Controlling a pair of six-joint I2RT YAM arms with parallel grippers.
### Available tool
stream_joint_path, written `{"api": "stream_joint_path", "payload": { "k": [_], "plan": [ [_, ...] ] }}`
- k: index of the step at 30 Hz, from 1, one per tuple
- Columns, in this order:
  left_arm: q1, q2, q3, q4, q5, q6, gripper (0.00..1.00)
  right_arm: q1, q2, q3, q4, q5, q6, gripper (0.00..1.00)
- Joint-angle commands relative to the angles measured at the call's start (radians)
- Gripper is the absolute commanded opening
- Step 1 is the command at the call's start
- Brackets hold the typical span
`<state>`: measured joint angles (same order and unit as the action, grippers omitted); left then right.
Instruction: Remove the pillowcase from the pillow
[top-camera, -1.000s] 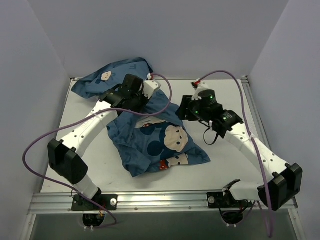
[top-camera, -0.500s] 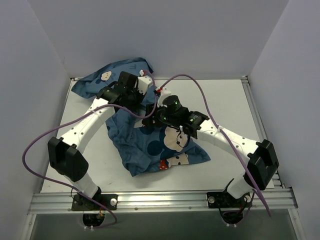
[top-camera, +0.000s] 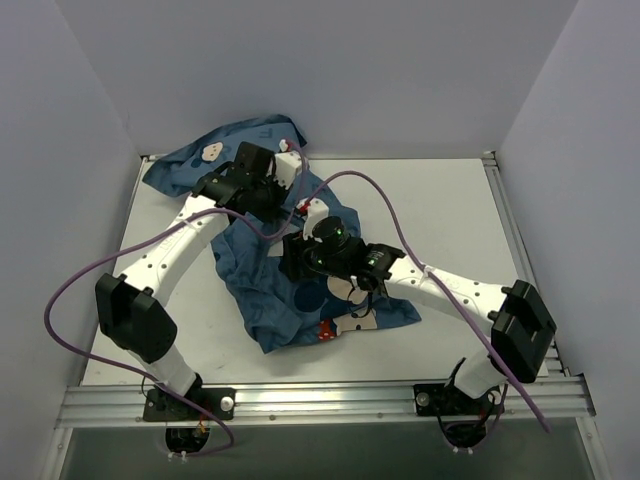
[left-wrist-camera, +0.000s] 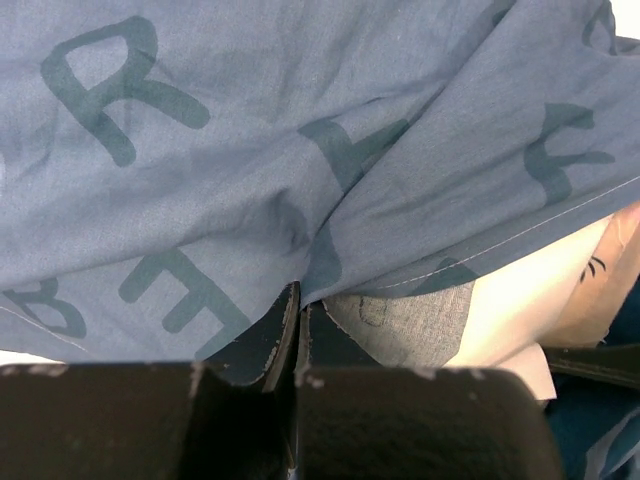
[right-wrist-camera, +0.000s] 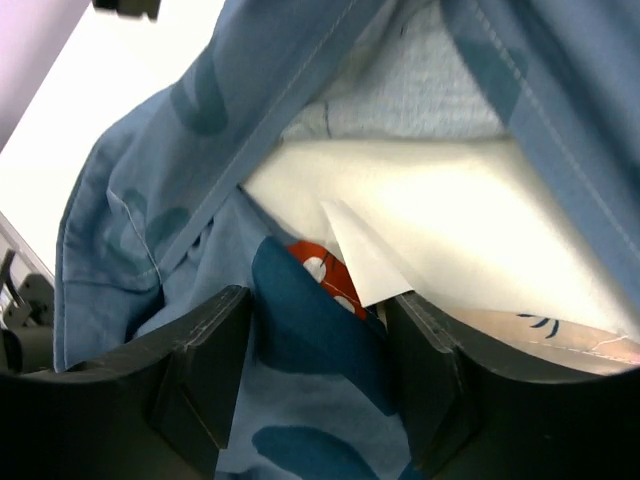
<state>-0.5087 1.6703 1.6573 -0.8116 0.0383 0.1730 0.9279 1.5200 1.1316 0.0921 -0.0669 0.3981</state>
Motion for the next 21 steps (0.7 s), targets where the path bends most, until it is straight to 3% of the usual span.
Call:
{"api": "stream_joint_path", "payload": {
  "k": [1, 5, 7, 8, 9, 12, 21],
  "plan": [
    [0.004, 0.002, 0.056, 0.071, 0.022, 0.008, 0.02, 0.037, -0.02, -0.012, -0.031, -0.013, -0.05, 0.55],
    [0.015, 0.0, 0.056, 0.071, 0.012, 0.008, 0.02, 0.071, -0.066, -0.035, -0.061, 0.029, -0.054, 0.51],
    [0.019, 0.002, 0.056, 0.072, 0.009, 0.008, 0.02, 0.074, -0.086, -0.067, -0.075, 0.035, -0.041, 0.41],
    [0.021, 0.003, 0.056, 0.072, 0.009, 0.008, 0.02, 0.077, -0.105, -0.079, -0.078, 0.032, -0.036, 0.36],
    [0.022, 0.003, 0.059, 0.071, 0.008, 0.008, 0.02, 0.081, -0.116, -0.104, -0.081, 0.029, -0.022, 0.19],
    [0.03, 0.008, 0.061, 0.072, -0.003, 0.01, 0.02, 0.083, -0.15, -0.145, -0.089, 0.022, -0.005, 0.0],
    [0.124, 0.025, 0.059, 0.091, -0.092, 0.016, 0.02, 0.086, -0.345, -0.321, -0.276, 0.049, 0.088, 0.0]
  ]
}}
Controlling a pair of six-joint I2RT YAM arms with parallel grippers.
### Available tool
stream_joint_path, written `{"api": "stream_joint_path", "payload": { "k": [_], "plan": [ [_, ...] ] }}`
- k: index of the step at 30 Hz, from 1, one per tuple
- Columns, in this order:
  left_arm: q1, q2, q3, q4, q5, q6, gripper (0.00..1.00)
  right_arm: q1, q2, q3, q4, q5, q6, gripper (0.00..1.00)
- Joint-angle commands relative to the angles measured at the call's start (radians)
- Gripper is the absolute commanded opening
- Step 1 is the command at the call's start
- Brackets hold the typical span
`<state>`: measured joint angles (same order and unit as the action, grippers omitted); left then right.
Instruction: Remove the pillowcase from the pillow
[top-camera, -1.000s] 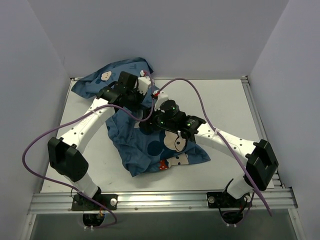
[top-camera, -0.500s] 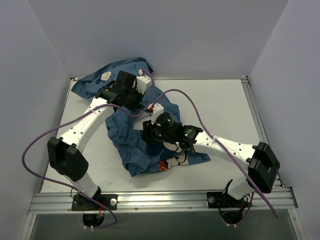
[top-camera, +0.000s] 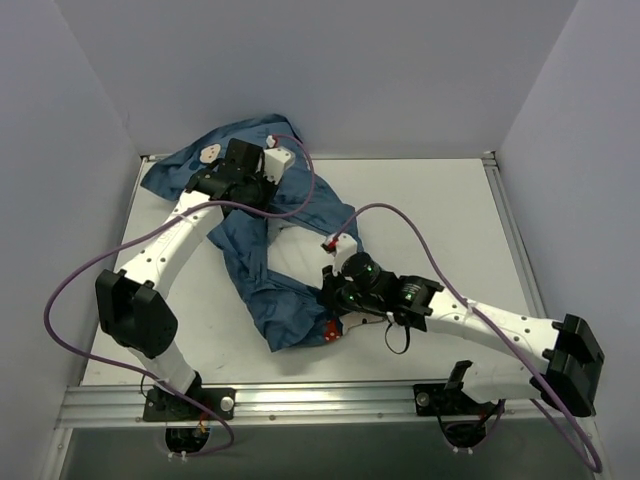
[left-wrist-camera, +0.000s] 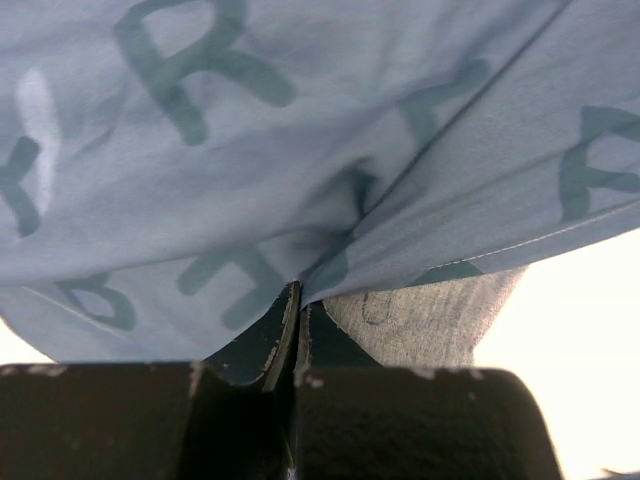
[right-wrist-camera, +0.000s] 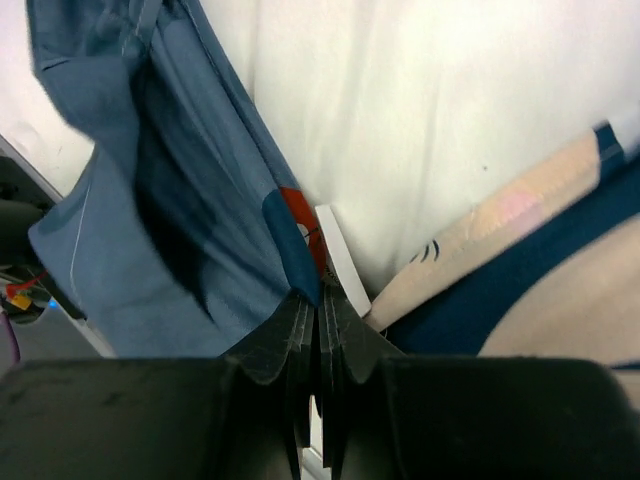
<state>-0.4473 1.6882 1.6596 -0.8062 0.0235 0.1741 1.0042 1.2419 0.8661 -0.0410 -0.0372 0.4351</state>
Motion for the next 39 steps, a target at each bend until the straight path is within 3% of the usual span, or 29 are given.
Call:
{"api": "stream_joint_path", "payload": {
  "k": [1, 6, 10, 15, 17, 20, 21, 22, 25, 27, 32, 36, 39],
  "plan": [
    [0.074, 0.007, 0.061, 0.087, -0.08, 0.013, 0.02, 0.007, -0.093, -0.074, -0.154, 0.023, 0.066, 0.0],
    [0.173, 0.01, 0.086, 0.079, -0.092, 0.008, 0.02, -0.093, -0.153, -0.202, -0.209, 0.051, 0.145, 0.0],
    [0.261, -0.016, 0.071, 0.084, -0.08, 0.004, 0.02, -0.283, -0.104, -0.236, -0.201, -0.019, 0.14, 0.0],
    [0.315, -0.082, -0.026, 0.124, -0.047, 0.05, 0.02, -0.349, -0.018, -0.231, -0.064, -0.044, 0.107, 0.0],
    [0.306, -0.125, -0.088, 0.121, 0.083, 0.085, 0.02, -0.351, 0.01, -0.214, 0.025, -0.055, 0.09, 0.0],
    [0.231, -0.173, -0.136, 0.096, 0.177, 0.155, 0.18, -0.351, 0.056, -0.176, 0.12, -0.079, 0.064, 0.0],
    [0.202, -0.183, -0.158, 0.091, 0.208, 0.172, 0.28, -0.351, 0.07, -0.165, 0.134, -0.087, 0.054, 0.0],
    [0.144, -0.205, -0.167, 0.088, 0.222, 0.192, 0.49, -0.351, 0.071, -0.154, 0.148, -0.098, 0.039, 0.0],
    [0.061, -0.237, -0.163, 0.078, 0.285, 0.249, 0.76, -0.349, 0.064, -0.148, 0.194, -0.116, 0.016, 0.0],
    [0.012, -0.239, -0.127, 0.053, 0.334, 0.258, 0.81, -0.349, 0.047, -0.15, 0.213, -0.124, 0.011, 0.0],
    [-0.072, -0.171, 0.087, -0.024, 0.441, 0.22, 0.81, -0.351, 0.011, -0.191, 0.266, -0.141, 0.04, 0.0],
    [-0.213, -0.104, 0.129, -0.034, 0.31, 0.228, 0.74, -0.351, 0.001, -0.226, 0.285, -0.118, 0.082, 0.0],
    [-0.284, -0.026, 0.106, -0.03, 0.233, 0.242, 0.63, -0.352, -0.005, -0.225, 0.271, -0.093, 0.091, 0.0]
  ]
}}
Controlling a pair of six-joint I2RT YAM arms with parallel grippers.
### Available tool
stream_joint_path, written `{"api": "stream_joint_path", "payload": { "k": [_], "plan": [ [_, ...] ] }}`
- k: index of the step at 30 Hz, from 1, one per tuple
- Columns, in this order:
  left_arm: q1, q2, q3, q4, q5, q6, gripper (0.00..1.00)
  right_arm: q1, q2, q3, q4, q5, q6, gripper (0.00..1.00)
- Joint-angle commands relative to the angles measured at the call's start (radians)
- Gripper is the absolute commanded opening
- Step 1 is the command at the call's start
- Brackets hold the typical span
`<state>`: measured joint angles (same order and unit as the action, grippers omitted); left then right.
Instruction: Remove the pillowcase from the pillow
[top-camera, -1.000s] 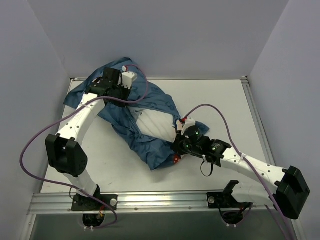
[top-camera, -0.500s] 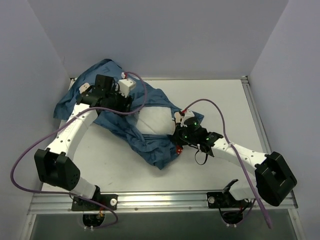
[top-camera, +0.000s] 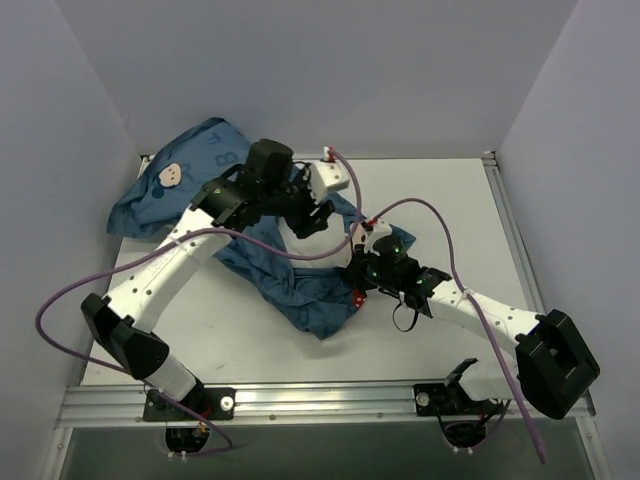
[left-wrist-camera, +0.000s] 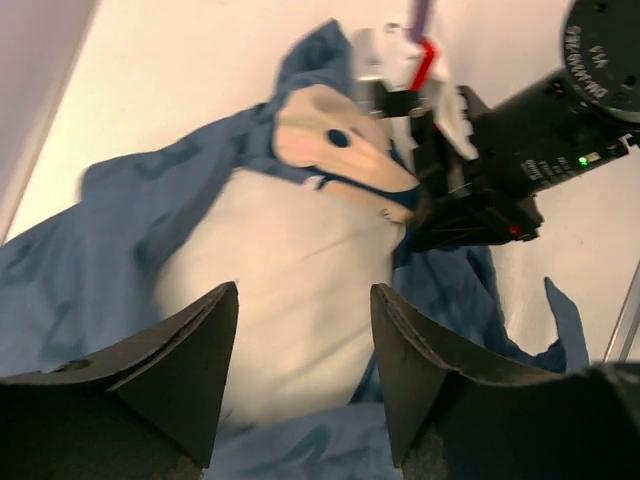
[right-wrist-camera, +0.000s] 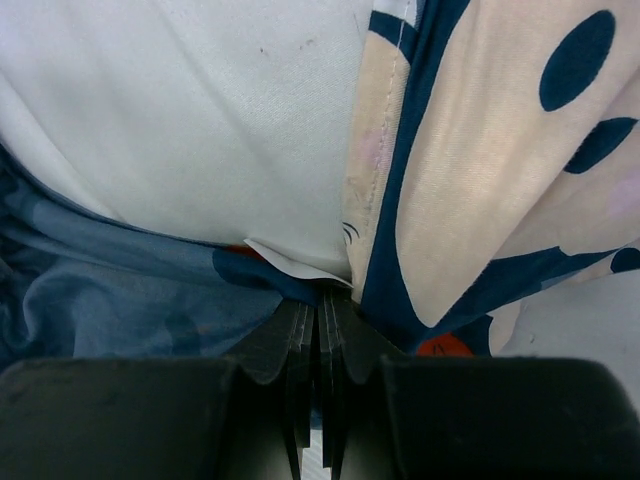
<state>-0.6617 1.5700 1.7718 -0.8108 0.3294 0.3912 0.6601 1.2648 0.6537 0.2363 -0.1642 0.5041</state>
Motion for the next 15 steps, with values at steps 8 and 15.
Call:
{"api": "stream_joint_path", "payload": {
  "k": [8, 15],
  "plan": [
    [-0.105, 0.223, -0.043, 0.065, -0.259, 0.04, 0.69, -0.016, -0.065, -0.026, -0.032, 0.066, 0.051, 0.0],
    [-0.108, 0.278, -0.138, 0.157, -0.444, 0.1, 0.8, -0.027, -0.108, -0.046, -0.046, 0.081, 0.065, 0.0]
  ]
}}
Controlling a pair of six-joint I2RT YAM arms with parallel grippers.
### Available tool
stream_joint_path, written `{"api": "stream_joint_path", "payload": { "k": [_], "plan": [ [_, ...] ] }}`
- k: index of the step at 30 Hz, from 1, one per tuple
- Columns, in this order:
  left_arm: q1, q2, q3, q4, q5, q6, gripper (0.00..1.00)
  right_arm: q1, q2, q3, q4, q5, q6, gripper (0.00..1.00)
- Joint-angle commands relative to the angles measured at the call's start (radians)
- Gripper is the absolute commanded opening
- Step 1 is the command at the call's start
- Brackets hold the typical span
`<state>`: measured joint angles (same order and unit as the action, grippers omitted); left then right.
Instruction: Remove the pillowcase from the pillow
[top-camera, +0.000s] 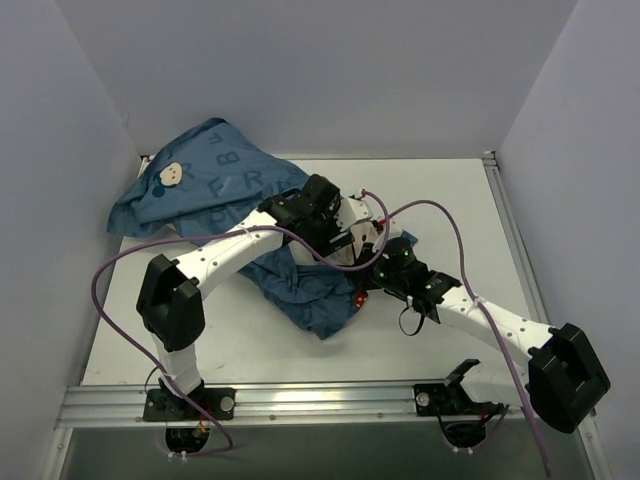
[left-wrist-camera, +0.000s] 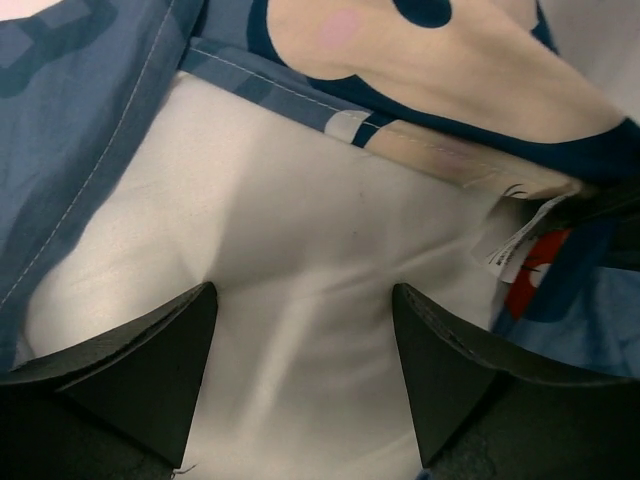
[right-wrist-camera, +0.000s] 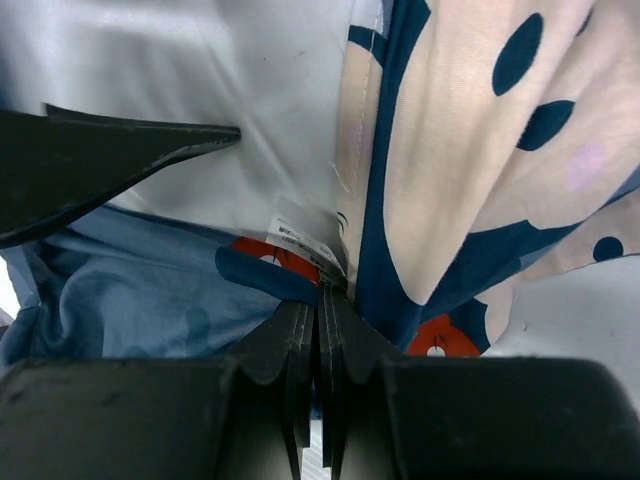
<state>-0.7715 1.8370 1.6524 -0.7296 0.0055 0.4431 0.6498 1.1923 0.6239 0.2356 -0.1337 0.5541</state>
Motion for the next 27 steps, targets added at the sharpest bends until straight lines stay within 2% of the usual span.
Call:
{"api": "stream_joint_path", "payload": {
  "k": [1, 4, 5, 7, 8, 9, 11, 12, 15, 20, 27],
  "plan": [
    [0.001, 0.018, -0.041, 0.082, -0.133, 0.052, 0.81, -0.021, -0.039, -0.018, -0.05, 0.051, 0.015, 0.0],
    [0.003, 0.034, -0.1, 0.094, -0.148, 0.066, 0.81, -0.035, -0.043, -0.023, -0.071, 0.048, 0.021, 0.0],
    [0.006, 0.039, -0.114, 0.101, -0.157, 0.066, 0.73, -0.039, -0.049, -0.023, -0.076, 0.04, 0.018, 0.0],
    [0.017, 0.047, -0.134, 0.107, -0.148, 0.057, 0.51, -0.042, -0.062, -0.02, -0.09, 0.034, 0.017, 0.0],
    [0.023, 0.045, -0.138, 0.102, -0.115, 0.048, 0.17, -0.044, -0.075, -0.015, -0.093, 0.028, 0.015, 0.0],
    [0.029, 0.036, -0.137, 0.098, -0.102, 0.039, 0.02, -0.047, -0.079, 0.003, -0.096, 0.014, 0.01, 0.06],
    [0.029, 0.013, -0.147, 0.107, -0.053, 0.014, 0.02, -0.05, -0.088, 0.029, -0.107, 0.006, 0.012, 0.23],
    [0.023, -0.014, -0.151, 0.116, -0.032, 0.008, 0.02, -0.05, -0.089, 0.061, -0.107, -0.001, 0.017, 0.35],
    [0.011, -0.047, -0.151, 0.124, -0.006, -0.017, 0.02, -0.058, -0.086, 0.106, -0.084, -0.01, 0.029, 0.5],
    [0.008, -0.045, -0.131, 0.11, -0.006, -0.047, 0.02, -0.072, -0.059, 0.189, -0.073, 0.019, 0.069, 0.52],
    [0.011, -0.044, -0.102, 0.099, 0.037, -0.09, 0.02, -0.073, 0.033, 0.188, -0.024, 0.085, 0.133, 0.42]
  ]
}}
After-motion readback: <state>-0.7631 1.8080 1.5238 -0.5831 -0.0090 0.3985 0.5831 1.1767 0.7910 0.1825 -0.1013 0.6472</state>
